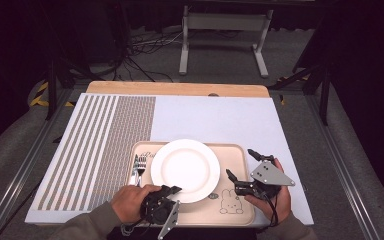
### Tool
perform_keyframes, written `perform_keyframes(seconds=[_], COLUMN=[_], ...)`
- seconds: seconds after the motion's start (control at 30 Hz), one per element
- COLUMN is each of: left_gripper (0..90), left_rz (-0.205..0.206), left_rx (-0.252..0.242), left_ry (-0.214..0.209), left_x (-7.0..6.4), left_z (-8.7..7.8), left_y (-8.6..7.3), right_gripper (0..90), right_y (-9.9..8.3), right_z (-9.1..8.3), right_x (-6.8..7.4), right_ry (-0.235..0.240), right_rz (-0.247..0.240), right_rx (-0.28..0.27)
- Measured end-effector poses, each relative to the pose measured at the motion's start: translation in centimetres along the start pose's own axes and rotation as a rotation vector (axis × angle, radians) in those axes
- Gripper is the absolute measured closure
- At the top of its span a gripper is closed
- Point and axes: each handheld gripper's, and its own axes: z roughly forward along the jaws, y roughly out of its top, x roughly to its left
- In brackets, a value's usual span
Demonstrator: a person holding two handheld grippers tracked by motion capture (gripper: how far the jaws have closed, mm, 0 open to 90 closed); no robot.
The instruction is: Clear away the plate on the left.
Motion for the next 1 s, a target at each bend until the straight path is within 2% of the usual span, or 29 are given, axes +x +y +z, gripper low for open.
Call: perform_keyframes(seconds=[0.07,0.1,0.17,0.23,0.27,0.33,0.4,0.43,0.47,0.5,0.53,0.7,0.77,0.87,0.93,1.0], left_gripper=[65.4,65.3,67.5,68.4,71.2,71.1,70.5,70.3,70.1,69.4,68.6,67.5,69.6,70.4,71.2,71.3], left_rz=[-0.006,0.007,0.006,-0.009,0.0,-0.025,-0.029,-0.018,-0.022,-0.047,-0.029,-0.063,-0.054,-0.033,-0.013,-0.016], left_rx=[0.008,-0.006,-0.009,-0.01,-0.017,-0.018,-0.017,-0.022,-0.011,-0.006,-0.006,0.018,0.02,0.023,0.006,-0.018], left_ry=[0.002,0.001,-0.006,-0.021,-0.027,-0.028,-0.027,-0.029,-0.034,-0.029,-0.032,-0.047,-0.063,-0.059,-0.064,-0.087], left_x=[0.0,0.1,0.1,0.0,0.1,0.0,0.0,0.2,0.2,0.1,0.3,0.4,0.6,0.6,0.5,0.3], left_z=[-0.3,-0.3,-0.4,-0.6,-0.5,-0.5,-0.5,-0.4,-0.5,-0.4,-0.2,0.5,0.6,0.6,0.5,0.4], left_y=[0.0,-0.1,-0.1,-0.1,-0.1,-0.2,-0.2,-0.2,-0.1,-0.2,-0.2,-0.2,-0.1,0.1,0.2,0.3], right_gripper=[12.6,12.6,12.6,12.6,12.5,12.6,12.6,12.5,12.5,12.6,12.6,12.7,12.7,12.7,12.7,12.7], right_y=[0.0,0.0,0.0,0.0,0.0,0.0,0.0,0.0,0.0,0.0,0.0,0.0,0.0,0.0,0.0,0.0], right_z=[0.0,0.0,0.1,0.1,0.1,0.1,0.1,0.1,0.1,0.1,0.2,0.3,0.3,0.4,0.4,0.4], right_x=[0.1,0.1,0.1,0.1,0.1,0.1,0.2,0.2,0.2,0.2,0.2,0.4,0.4,0.4,0.5,0.5], right_ry=[0.001,0.0,0.003,0.002,0.003,0.004,0.007,0.007,0.008,0.009,0.009,0.016,0.02,0.021,0.023,0.023], right_rz=[-0.002,-0.003,-0.004,-0.005,-0.005,-0.007,-0.01,-0.011,-0.013,-0.013,-0.014,-0.021,-0.022,-0.022,-0.024,-0.023], right_rx=[0.0,0.002,0.004,0.004,0.003,0.005,0.006,0.006,0.008,0.008,0.008,0.013,0.015,0.016,0.016,0.016])
